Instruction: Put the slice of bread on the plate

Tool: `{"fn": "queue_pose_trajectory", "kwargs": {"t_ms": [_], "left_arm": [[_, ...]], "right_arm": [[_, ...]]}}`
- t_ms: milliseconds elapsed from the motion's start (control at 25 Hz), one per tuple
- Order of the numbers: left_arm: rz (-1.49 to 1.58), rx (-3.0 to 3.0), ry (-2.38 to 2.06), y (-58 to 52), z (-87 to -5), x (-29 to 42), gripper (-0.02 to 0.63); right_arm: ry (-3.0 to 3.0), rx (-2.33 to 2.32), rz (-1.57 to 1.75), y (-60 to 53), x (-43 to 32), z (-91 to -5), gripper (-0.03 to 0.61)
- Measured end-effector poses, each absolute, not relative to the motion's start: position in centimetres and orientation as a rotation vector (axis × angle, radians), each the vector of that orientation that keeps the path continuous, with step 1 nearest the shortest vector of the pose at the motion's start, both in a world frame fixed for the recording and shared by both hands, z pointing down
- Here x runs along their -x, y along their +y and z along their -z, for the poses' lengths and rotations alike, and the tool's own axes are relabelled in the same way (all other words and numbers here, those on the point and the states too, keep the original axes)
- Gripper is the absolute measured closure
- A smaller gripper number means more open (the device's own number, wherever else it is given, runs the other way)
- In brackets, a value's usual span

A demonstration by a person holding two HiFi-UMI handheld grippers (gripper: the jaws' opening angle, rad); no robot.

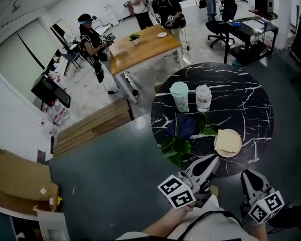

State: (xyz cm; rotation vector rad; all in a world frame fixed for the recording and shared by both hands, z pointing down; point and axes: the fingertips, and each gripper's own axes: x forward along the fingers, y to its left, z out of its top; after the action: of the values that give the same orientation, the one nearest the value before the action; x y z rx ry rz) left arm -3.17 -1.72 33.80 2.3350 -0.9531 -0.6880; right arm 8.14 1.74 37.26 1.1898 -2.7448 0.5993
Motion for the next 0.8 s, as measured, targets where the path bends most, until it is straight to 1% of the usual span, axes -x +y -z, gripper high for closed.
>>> {"fn": "queue_pose_trajectory", "kwargs": {"t_ms": [520,800], "left_arm": [[0.707,-2.335,-0.974,-1.2,-33.0,5.5,0.604],[0.701,-2.332,-0.968,-1.0,-33.3,5.8,0.604]], "right_arm": [[-2.769,-1.132,-0.561,2.8,-5.8,-36.4,0.563],[-2.774,-1.137,-0.619,3.0,-5.9,-36.9,0.566]]}}
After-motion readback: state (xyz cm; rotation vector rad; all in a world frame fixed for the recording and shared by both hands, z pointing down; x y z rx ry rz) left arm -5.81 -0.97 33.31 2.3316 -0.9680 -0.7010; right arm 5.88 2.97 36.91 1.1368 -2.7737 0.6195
